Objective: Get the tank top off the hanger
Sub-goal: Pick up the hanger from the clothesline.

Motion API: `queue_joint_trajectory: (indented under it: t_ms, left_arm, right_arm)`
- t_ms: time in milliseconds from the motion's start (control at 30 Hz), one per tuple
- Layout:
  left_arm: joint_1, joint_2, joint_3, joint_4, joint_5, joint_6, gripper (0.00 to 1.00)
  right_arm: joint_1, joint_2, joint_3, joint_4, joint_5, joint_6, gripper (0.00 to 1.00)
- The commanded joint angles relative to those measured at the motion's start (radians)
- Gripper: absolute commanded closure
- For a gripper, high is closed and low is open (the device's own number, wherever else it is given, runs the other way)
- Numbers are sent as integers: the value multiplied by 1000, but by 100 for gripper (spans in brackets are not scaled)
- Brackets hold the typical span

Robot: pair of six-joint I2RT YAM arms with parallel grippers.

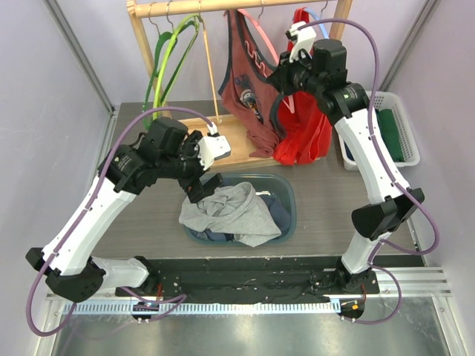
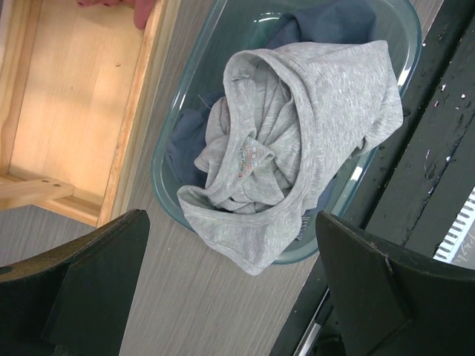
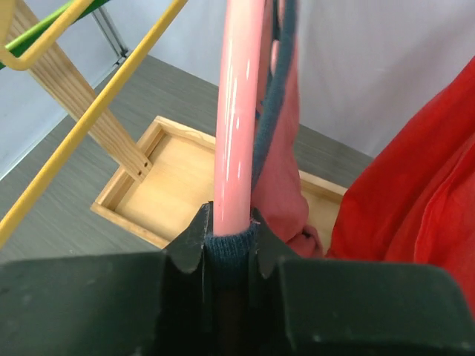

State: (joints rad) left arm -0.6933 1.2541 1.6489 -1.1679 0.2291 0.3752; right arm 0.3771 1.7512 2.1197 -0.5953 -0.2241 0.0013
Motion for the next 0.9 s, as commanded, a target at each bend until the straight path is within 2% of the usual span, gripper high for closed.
queue_joint_trajectory:
  t_ms: [0,133,300,467,600,867]
  left_arm:
    - [1,4,29,24,-1,7,0]
    - [5,7,31,30,-10,-4,0]
    - [6,7,26,31,-25,-4,0]
    - [8,4,23,33,-31,-2,0]
    - [8,-2,22,33,-37,-2,0]
    - [8,-9,12,36,-36,-2,0]
  right_arm:
    - [25,-96,-18,125,15,-29,99]
    - [29,-168,-95,291,3,-26,98]
    - [28,-154,-11,364,32,-20,99]
    - [28,-124,92,373,42,-12,99]
    - [29,-116,140,315,42,-3,99]
    - [29,-235,-47,255,34,22,99]
